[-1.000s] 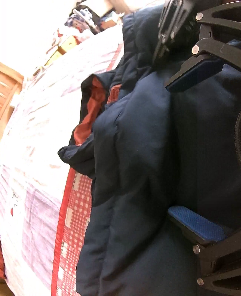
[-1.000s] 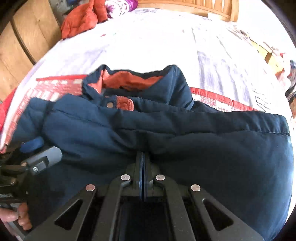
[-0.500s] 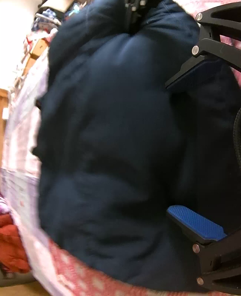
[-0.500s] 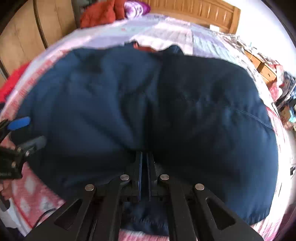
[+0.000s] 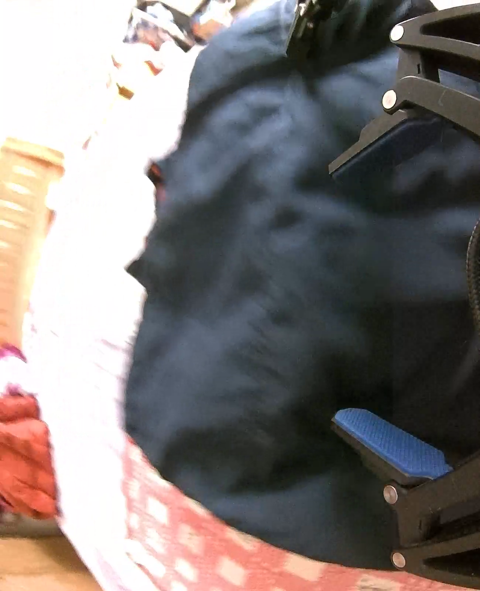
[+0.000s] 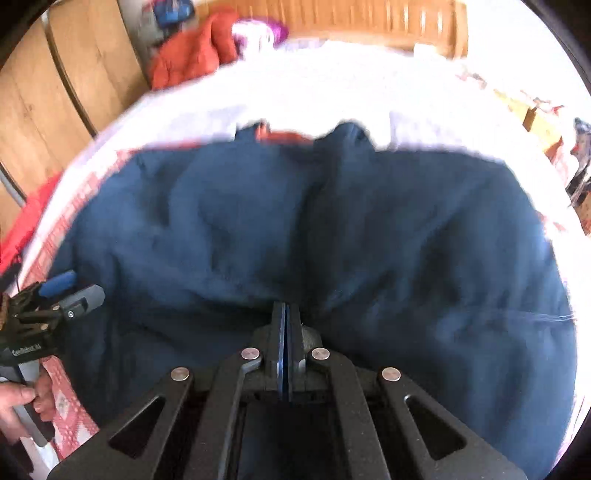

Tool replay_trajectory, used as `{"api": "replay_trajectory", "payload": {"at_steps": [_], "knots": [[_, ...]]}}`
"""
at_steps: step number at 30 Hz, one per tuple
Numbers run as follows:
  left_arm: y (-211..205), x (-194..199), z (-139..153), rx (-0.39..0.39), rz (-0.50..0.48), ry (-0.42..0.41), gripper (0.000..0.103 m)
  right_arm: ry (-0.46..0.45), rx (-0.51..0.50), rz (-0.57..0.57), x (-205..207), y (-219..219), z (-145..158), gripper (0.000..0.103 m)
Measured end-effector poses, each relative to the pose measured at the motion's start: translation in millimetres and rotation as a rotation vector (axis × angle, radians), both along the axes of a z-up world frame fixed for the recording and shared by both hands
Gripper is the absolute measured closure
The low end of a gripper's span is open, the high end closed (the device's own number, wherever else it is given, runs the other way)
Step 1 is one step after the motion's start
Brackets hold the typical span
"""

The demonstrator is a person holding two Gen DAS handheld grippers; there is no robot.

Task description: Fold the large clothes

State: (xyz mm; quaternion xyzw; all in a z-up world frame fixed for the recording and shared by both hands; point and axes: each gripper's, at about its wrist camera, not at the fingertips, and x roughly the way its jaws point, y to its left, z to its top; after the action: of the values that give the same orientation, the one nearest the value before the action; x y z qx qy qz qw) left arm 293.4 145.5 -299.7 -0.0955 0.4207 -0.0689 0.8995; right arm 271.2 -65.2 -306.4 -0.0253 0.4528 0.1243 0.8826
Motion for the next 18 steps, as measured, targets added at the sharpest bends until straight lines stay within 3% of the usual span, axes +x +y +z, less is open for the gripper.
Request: {"api": "replay_trajectory", "payload": {"at_steps": [1,4,7,8,9,12,15,17,18], "knots": [[-9.3,7.9,4.2,-0.009,-0.031,-0.010,0.003,-0.019,0.002,-0.012,-1.9,-3.6,4.0,0.097],[-34.5,48.4,-5.5,-0.011,-0.090,0.021,0.003,0.047,0.026,0.018,25.1,5.7,-5.8,0.097],[-30.2,94.4,-31.5,0.044,-0.053,0.111,0.003,0.054,-0.093,0.107,49.6,24.8,-18.2,0.097],[-21.5,105.0,-35.2,0.050,-0.042,0.123,0.003,0.053,-0.100,0.114,56.4,22.9,-20.1,0.103],[-11.8,111.2,-37.4,0.060,-0.032,0.126,0.003,0.050,-0.089,0.101,60.3,4.6,-20.8,0.103],[37.2,122.7,-42.6,0.212,0.068,0.140,0.001,0.069,-0.056,-0.049,84.6,-74.8,-22.8,0.103],[96.0,135.7,-58.1,0.152,0.165,0.229,0.000,0.060,-0.128,-0.156,95.9,-134.2,-20.4,0.103],[112.1,143.0,-64.2,0.114,0.182,0.268,0.000,0.063,-0.265,-0.228,105.4,-157.9,-23.1,0.103],[112.1,145.2,-64.7,0.117,0.182,0.272,0.000,0.077,-0.270,-0.253,108.6,-165.6,-24.1,0.103]]}}
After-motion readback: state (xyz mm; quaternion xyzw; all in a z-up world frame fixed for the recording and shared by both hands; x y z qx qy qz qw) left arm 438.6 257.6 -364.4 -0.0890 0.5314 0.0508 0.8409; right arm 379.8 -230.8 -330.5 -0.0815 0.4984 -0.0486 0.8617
